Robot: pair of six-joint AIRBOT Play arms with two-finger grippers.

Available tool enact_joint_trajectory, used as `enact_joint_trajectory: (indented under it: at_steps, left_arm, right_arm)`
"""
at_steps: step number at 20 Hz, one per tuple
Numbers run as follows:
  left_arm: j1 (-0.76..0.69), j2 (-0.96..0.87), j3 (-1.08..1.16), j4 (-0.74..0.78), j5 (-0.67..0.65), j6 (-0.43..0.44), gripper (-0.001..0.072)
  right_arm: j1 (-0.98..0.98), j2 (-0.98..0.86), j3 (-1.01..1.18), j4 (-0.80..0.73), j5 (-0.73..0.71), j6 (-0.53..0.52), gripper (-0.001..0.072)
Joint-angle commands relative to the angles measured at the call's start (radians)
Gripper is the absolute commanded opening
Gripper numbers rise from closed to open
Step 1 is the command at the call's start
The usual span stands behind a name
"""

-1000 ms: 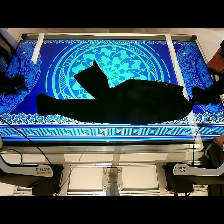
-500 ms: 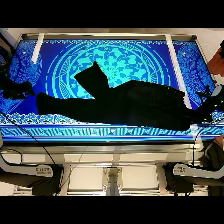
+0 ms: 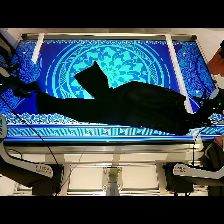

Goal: Fold the clothes and pants, and hang the long-sleeved shirts on hangers.

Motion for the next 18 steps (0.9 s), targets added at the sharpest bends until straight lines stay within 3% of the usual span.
enact_joint_trajectory:
  at_steps: [1, 3, 4, 5, 7, 11, 16, 18]
  left_arm:
    - [-0.014, -0.035, 0.000, -0.022, 0.107, 0.026, 0.0631]
    - [-0.036, -0.066, 0.000, -0.103, 0.098, 0.082, 0.0626]
    - [-0.050, -0.085, 0.000, -0.141, 0.089, 0.099, 0.0585]
    - [-0.065, -0.099, 0.000, -0.162, 0.078, 0.109, 0.0493]
    - [-0.093, -0.114, 0.000, -0.165, 0.050, 0.111, 0.0029]
    - [-0.069, -0.050, 0.058, -0.167, 0.050, 0.103, 0.0027]
    - [0.034, 0.132, 0.191, -0.207, 0.258, 0.098, 0.0027]
    - [0.077, 0.192, 0.198, -0.284, 0.320, 0.165, 0.0026]
  right_arm:
    - [0.001, 0.000, -0.002, 0.018, -0.002, 0.024, 0.0058]
    - [0.001, 0.000, -0.002, 0.026, -0.003, 0.025, 0.0059]
    - [0.001, 0.000, -0.002, 0.034, -0.002, 0.025, 0.0059]
    - [0.001, 0.000, -0.002, 0.037, -0.002, 0.025, 0.0059]
    - [0.001, 0.000, -0.002, 0.037, -0.002, 0.024, 0.0059]
    - [0.000, 0.000, 0.009, 0.109, -0.006, 0.004, 0.0058]
    - [0.000, 0.000, 0.228, 0.394, -0.175, -0.002, 0.0058]
    - [0.000, -0.001, 0.355, 0.510, -0.258, -0.003, 0.0058]
